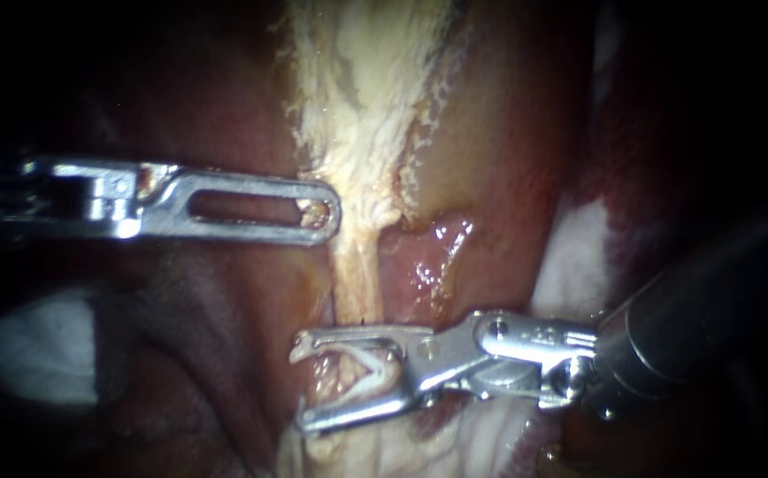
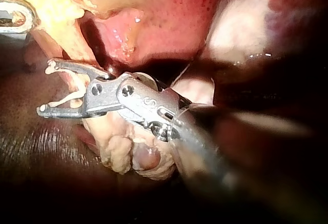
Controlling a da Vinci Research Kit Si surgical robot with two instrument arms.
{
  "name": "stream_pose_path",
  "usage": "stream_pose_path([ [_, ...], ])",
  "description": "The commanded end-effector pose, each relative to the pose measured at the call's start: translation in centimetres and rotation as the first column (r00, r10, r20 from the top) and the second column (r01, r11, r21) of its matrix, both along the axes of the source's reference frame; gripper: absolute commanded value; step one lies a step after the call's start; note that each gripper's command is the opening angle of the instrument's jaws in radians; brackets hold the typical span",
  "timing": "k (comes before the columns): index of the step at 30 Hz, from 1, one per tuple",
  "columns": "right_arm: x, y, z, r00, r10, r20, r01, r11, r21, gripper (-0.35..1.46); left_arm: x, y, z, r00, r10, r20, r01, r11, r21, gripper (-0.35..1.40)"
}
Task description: Clipping first clip left tube
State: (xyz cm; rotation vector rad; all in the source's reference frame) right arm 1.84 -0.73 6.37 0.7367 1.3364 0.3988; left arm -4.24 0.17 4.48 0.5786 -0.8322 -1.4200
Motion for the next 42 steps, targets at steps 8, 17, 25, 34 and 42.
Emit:
stream_pose_path([
  [8,0.0,0.0,0.0,1.0,0.0,0.0,0.0,1.0,0.0,0.58,0.01,0.0,0.0,1.0,0.001,0.0,-0.001,1.0,0.0,-0.35],
  [17,0.0,0.0,-0.01,1.0,0.0,0.0,0.0,1.0,0.0,0.58,0.02,-0.01,-0.01,1.0,0.001,0.001,-0.001,1.0,0.0,-0.35],
  [25,0.0,-0.01,-0.01,1.0,-0.001,-0.001,0.001,1.0,0.0,0.58,0.02,-0.01,-0.01,1.0,0.001,0.001,-0.001,1.0,0.0,-0.35],
  [34,0.0,-0.01,-0.03,1.0,-0.002,-0.002,0.002,1.0,0.0,0.58,0.18,0.03,-0.08,1.0,0.003,0.0,-0.003,1.0,0.002,-0.35],
  [42,-0.03,-0.04,-0.12,1.0,-0.007,-0.006,0.007,1.0,0.001,0.58,0.28,0.01,-0.12,1.0,0.001,-0.003,-0.001,1.0,-0.001,-0.35],
])
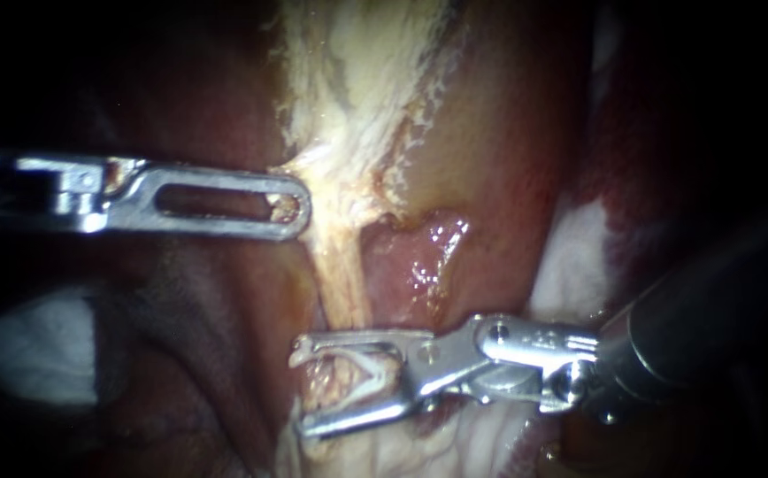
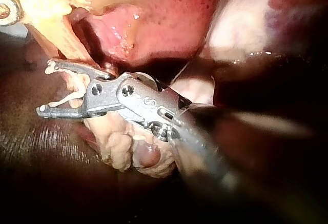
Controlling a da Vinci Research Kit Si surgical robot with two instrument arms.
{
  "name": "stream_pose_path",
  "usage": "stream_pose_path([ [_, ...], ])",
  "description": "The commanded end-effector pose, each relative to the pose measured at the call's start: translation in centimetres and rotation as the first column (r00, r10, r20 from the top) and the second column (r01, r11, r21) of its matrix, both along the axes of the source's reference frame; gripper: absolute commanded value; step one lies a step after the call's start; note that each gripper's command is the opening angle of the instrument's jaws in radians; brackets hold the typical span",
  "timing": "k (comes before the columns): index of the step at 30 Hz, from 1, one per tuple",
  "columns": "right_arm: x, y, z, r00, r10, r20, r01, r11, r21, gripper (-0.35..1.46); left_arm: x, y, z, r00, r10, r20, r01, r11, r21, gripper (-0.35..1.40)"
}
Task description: Clipping first clip left tube
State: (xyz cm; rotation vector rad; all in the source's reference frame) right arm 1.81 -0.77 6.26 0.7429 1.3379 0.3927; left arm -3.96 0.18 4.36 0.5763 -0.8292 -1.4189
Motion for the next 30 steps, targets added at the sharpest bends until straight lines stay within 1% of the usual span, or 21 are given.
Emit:
stream_pose_path([
  [1,-0.01,0.0,-0.02,1.0,-0.001,-0.002,0.001,1.0,0.0,0.58,0.01,0.0,-0.01,1.0,-0.002,-0.002,0.002,1.0,-0.001,-0.35],
  [7,-0.12,0.01,-0.17,1.0,-0.005,-0.005,0.005,1.0,0.004,0.58,0.04,-0.02,-0.07,1.0,-0.004,0.0,0.004,1.0,-0.001,-0.35],
  [12,-0.27,0.05,-0.32,0.9999,-0.002,0.014,0.002,1.0,0.005,0.58,0.09,-0.04,-0.12,1.0,-0.004,0.003,0.004,1.0,-0.001,-0.35],
  [15,-0.34,0.11,-0.41,0.9996,0.01,0.025,-0.01,1.0,0.012,0.58,0.11,-0.03,-0.14,1.0,-0.005,0.002,0.005,1.0,-0.001,-0.35],
  [17,-0.37,0.13,-0.46,0.9993,0.018,0.034,-0.018,1.0,-0.008,0.58,0.12,-0.03,-0.15,1.0,-0.008,0.003,0.008,1.0,-0.003,-0.35],
  [19,-0.39,0.14,-0.5,0.999,0.016,0.043,-0.015,1.0,-0.02,0.58,0.14,-0.04,-0.17,1.0,-0.008,0.003,0.008,1.0,-0.003,-0.35],
  [23,-0.4,0.15,-0.55,0.999,0.016,0.041,-0.015,0.999,-0.029,0.58,0.15,-0.05,-0.19,1.0,-0.008,0.003,0.008,1.0,-0.002,-0.35],
  [30,-0.38,0.16,-0.54,0.999,0.017,0.041,-0.015,0.999,-0.034,0.58,0.15,-0.05,-0.2,1.0,-0.008,0.003,0.008,1.0,-0.002,-0.35],
])
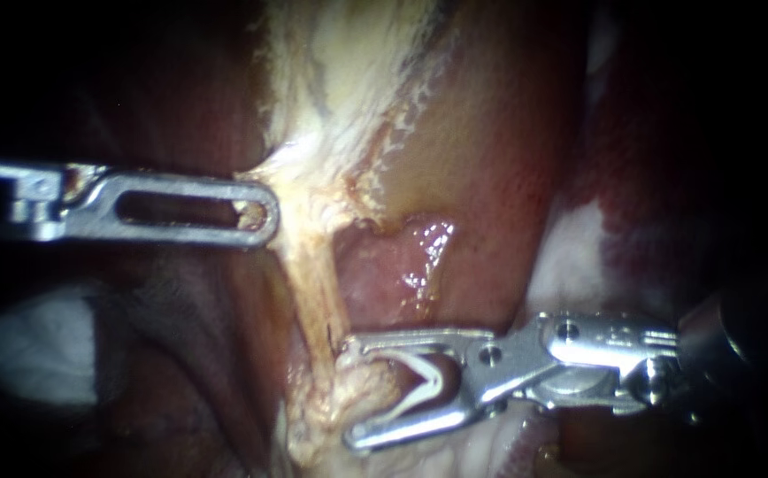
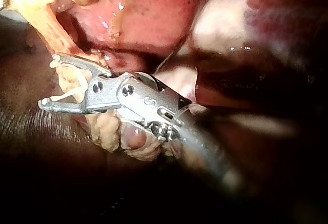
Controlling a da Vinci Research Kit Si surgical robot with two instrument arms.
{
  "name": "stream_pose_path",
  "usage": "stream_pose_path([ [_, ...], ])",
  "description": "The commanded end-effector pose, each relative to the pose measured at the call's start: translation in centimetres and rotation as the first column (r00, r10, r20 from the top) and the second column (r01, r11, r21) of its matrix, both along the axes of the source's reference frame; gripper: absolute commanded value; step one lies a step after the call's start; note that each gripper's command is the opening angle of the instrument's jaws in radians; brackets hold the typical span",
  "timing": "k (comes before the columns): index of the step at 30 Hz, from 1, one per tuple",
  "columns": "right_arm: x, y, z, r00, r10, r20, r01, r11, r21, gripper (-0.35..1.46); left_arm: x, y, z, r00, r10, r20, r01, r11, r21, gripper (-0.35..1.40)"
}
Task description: Clipping first clip left tube
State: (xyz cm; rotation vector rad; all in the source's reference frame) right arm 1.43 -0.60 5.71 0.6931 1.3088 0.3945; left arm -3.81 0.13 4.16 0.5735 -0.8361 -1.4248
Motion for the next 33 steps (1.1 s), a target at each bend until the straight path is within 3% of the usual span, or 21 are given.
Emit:
stream_pose_path([
  [1,0.01,0.0,0.01,1.0,0.001,0.0,-0.001,1.0,0.0,0.58,0.0,0.0,0.0,1.0,0.0,0.0,0.0,1.0,0.0,-0.35],
  [10,0.09,0.02,0.09,0.9999,0.012,0.008,-0.012,1.0,-0.027,0.58,0.0,-0.01,-0.01,1.0,-0.001,0.0,0.001,1.0,0.0,-0.35],
  [25,0.17,0.06,0.38,0.995,0.028,0.096,-0.019,0.995,-0.099,0.58,-0.02,-0.04,-0.06,1.0,-0.004,-0.003,0.004,1.0,0.0,-0.35],
  [33,0.22,0.07,0.44,0.9932,0.039,0.109,-0.027,0.993,-0.116,0.58,-0.03,-0.06,-0.09,1.0,-0.006,-0.004,0.006,1.0,0.0,-0.35],
])
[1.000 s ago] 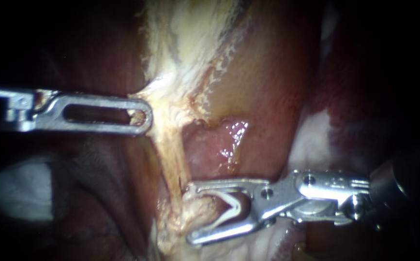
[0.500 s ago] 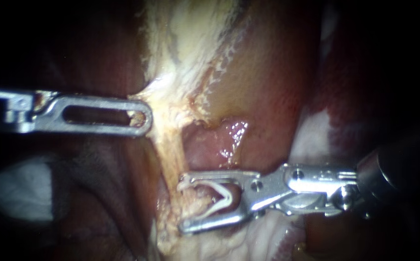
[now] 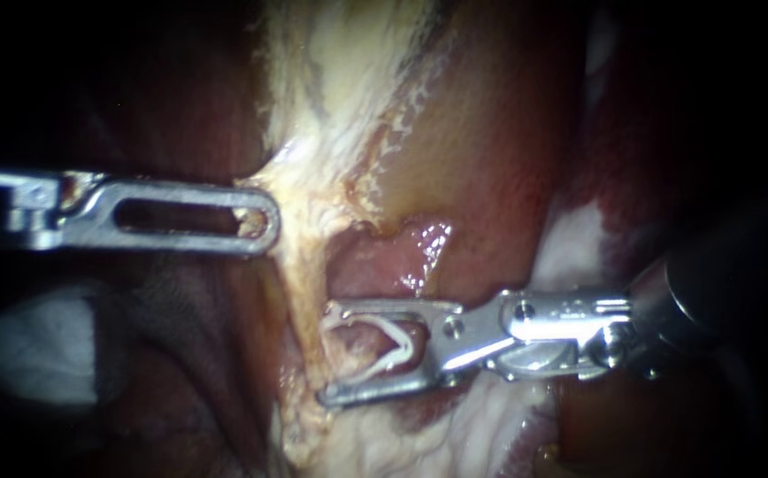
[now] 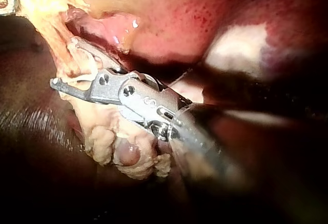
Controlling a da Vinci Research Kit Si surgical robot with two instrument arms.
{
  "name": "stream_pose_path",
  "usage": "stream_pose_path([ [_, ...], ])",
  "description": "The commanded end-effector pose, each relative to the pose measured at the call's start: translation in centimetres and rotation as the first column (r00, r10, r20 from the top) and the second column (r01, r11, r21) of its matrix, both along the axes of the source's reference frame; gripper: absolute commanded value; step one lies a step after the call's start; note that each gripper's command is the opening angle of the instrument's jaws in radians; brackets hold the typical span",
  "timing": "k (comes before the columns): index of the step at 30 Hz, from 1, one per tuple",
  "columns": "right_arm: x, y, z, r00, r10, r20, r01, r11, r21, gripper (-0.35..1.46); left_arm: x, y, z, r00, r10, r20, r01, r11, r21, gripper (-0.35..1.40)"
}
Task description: Clipping first clip left tube
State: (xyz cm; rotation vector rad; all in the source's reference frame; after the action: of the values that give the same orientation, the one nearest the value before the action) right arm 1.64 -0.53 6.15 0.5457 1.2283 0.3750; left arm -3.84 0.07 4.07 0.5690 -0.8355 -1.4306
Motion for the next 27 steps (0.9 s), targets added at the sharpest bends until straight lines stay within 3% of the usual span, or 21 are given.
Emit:
stream_pose_path([
  [1,0.0,-0.01,0.0,1.0,0.003,0.002,-0.003,1.0,0.0,0.58,0.0,0.0,0.0,1.0,0.0,0.0,0.0,1.0,0.0,-0.35],
  [6,-0.09,-0.01,-0.09,1.0,-0.005,-0.004,0.005,1.0,0.004,0.59,0.01,0.0,0.01,1.0,0.001,0.0,-0.001,1.0,0.0,-0.35],
  [12,-0.32,0.07,-0.39,0.9996,-0.005,-0.028,0.006,1.0,0.018,0.59,0.05,0.03,0.06,1.0,0.003,0.001,-0.003,1.0,0.0,-0.35],
  [17,-0.27,0.05,-0.54,0.9983,-0.01,-0.058,0.011,1.0,0.026,0.59,0.05,0.04,0.07,1.0,0.003,0.001,-0.003,1.0,0.0,-0.35],
  [27,-0.07,-0.06,-0.32,0.9969,-0.027,-0.074,0.028,0.999,0.023,0.59,0.05,0.04,0.07,1.0,0.003,0.001,-0.003,1.0,0.0,-0.35],
])
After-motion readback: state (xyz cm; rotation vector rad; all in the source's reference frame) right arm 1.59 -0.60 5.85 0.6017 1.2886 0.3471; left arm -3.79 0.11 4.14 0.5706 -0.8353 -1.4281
